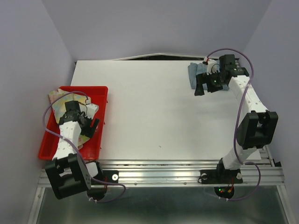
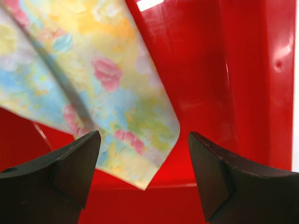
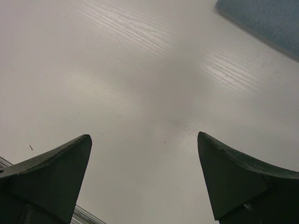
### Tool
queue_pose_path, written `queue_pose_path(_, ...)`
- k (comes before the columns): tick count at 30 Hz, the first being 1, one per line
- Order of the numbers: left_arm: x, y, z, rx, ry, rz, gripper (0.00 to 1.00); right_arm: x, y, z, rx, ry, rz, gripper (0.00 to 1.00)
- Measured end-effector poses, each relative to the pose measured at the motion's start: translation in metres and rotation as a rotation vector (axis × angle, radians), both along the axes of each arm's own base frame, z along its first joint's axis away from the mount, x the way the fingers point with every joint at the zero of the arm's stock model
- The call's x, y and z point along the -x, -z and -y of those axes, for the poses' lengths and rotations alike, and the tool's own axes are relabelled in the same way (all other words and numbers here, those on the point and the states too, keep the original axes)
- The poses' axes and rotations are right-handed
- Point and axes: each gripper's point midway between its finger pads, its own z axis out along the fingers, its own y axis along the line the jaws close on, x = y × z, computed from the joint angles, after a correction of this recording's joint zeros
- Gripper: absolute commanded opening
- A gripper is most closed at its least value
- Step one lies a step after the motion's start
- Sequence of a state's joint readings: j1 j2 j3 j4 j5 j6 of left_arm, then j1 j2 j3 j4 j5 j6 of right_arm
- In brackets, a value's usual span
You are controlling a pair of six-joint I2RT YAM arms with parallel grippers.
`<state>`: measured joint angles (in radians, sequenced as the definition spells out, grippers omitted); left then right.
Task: Fold and stack the skirts
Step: Grab the skirt from the pile, then move the skirt to the center of the board
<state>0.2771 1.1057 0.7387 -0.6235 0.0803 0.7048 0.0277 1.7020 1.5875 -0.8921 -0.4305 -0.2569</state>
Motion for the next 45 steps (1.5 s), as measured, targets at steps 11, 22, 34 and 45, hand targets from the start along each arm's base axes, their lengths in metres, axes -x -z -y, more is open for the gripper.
queue_pose_path(11,-0.028,0.042,-0.006,0.033,-0.047,-0.025,0.66,0.002,0.012,0.004,0.020,0.009,-0.028,1.00)
queue_pose_path(22,-0.062,0.016,-0.015,0.031,-0.104,0.057,0.00,0.002,0.012,0.005,0.032,0.006,-0.023,1.00)
queue_pose_path(34,-0.150,-0.261,-0.003,0.124,-0.069,0.688,0.00,-0.011,-0.020,-0.005,-0.034,0.005,0.043,1.00)
queue_pose_path(45,-0.126,-0.410,0.220,0.603,0.567,0.885,0.00,-0.023,-0.050,-0.011,-0.064,-0.020,0.122,1.00)
